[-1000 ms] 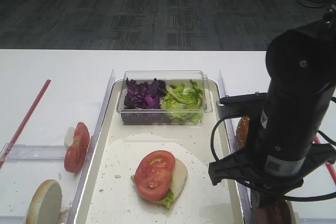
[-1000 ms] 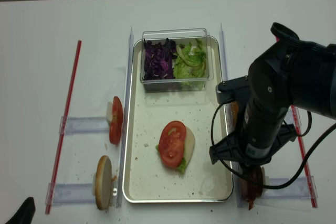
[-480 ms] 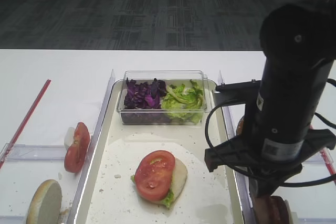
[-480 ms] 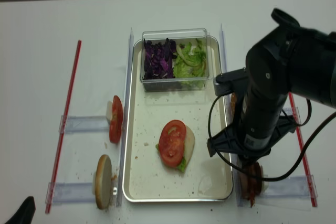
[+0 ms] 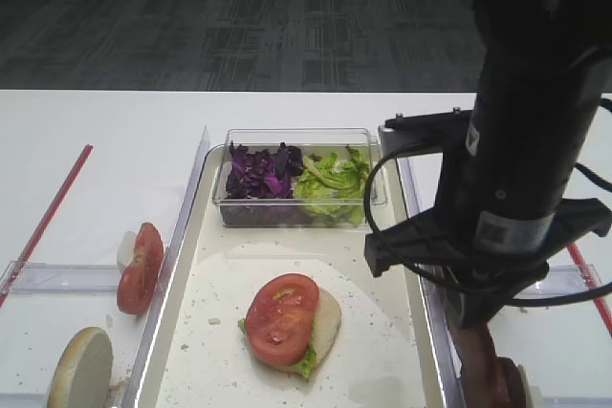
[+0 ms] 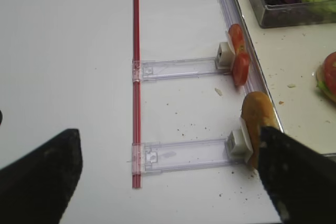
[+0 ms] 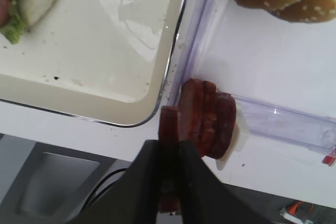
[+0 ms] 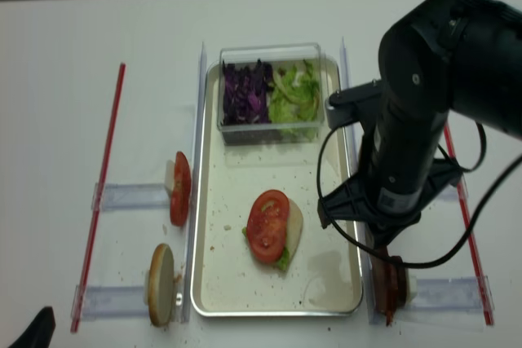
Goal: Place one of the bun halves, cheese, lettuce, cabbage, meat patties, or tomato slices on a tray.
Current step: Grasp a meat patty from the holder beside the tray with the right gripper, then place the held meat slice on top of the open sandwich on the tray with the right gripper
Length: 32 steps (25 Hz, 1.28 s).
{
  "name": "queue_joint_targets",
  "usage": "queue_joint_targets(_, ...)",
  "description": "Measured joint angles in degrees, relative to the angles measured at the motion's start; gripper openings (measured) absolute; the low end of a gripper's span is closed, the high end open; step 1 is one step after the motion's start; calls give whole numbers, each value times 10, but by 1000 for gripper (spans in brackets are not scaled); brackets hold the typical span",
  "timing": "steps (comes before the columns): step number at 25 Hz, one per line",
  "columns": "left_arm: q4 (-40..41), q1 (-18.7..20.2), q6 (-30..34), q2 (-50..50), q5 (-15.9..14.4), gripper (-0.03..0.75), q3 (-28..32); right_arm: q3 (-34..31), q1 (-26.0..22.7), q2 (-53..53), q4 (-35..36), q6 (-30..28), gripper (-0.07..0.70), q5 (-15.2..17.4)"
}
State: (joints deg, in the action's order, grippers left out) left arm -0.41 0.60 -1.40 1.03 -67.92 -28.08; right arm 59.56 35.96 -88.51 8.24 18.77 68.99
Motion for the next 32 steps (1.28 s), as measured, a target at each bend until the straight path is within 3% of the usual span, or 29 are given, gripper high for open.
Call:
queue_joint_targets(22, 0, 0, 0, 0, 0, 618, 0, 16, 0, 21, 5, -42, 123, 2)
queue_joint_targets(32, 0, 0, 0, 0, 0, 618, 0, 16, 0, 21, 125, -160, 122, -83)
